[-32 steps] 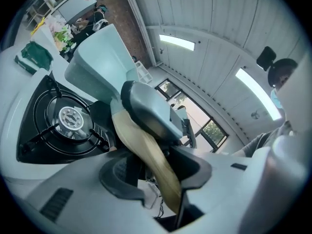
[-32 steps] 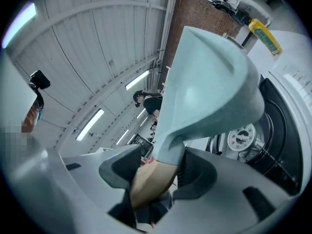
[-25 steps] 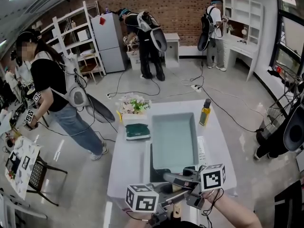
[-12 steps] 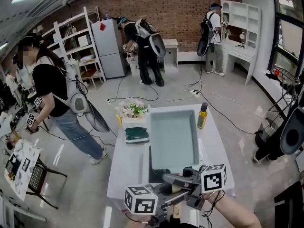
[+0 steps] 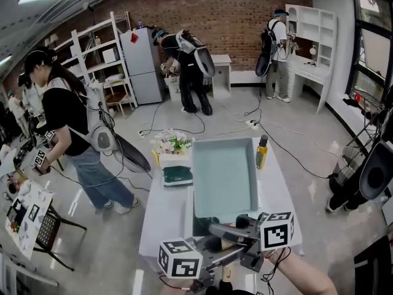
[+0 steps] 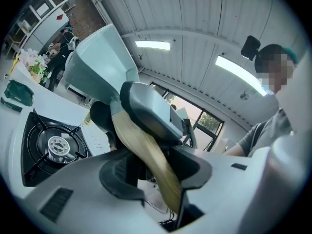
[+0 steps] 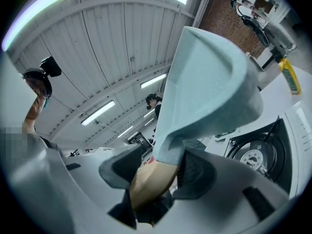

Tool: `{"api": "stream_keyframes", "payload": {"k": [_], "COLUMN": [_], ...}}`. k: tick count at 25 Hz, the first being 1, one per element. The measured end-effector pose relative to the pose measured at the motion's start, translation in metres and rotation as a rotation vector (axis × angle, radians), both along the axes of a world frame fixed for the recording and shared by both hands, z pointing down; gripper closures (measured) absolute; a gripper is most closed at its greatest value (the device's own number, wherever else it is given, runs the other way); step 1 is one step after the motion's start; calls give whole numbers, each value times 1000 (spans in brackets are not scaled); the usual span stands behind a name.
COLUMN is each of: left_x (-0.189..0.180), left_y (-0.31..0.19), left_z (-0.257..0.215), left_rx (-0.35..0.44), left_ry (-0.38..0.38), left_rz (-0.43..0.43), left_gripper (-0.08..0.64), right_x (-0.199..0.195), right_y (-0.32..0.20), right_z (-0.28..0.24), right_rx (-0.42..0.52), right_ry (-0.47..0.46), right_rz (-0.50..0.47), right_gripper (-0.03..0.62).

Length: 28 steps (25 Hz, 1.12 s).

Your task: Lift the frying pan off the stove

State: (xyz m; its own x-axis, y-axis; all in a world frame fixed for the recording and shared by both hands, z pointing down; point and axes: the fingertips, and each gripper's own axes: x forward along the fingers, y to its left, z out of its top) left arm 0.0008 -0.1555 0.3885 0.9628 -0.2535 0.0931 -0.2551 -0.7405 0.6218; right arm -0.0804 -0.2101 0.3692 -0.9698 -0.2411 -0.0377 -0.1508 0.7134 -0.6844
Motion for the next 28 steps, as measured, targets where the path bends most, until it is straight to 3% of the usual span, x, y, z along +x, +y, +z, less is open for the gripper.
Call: {"api": "stream_keyframes", "payload": {"k": [28], "left_x": [-7], "left_y": [19], "left_z": [1], "left_rx": [5], "left_ry": [-5], "left_rz": [9], "left_gripper": [388], "right_x": [-7], "right_y": [19], "right_z": [2], "right_rx": [25], "right_ry": [25], "right_rz": [1], "right_gripper": [391]}}
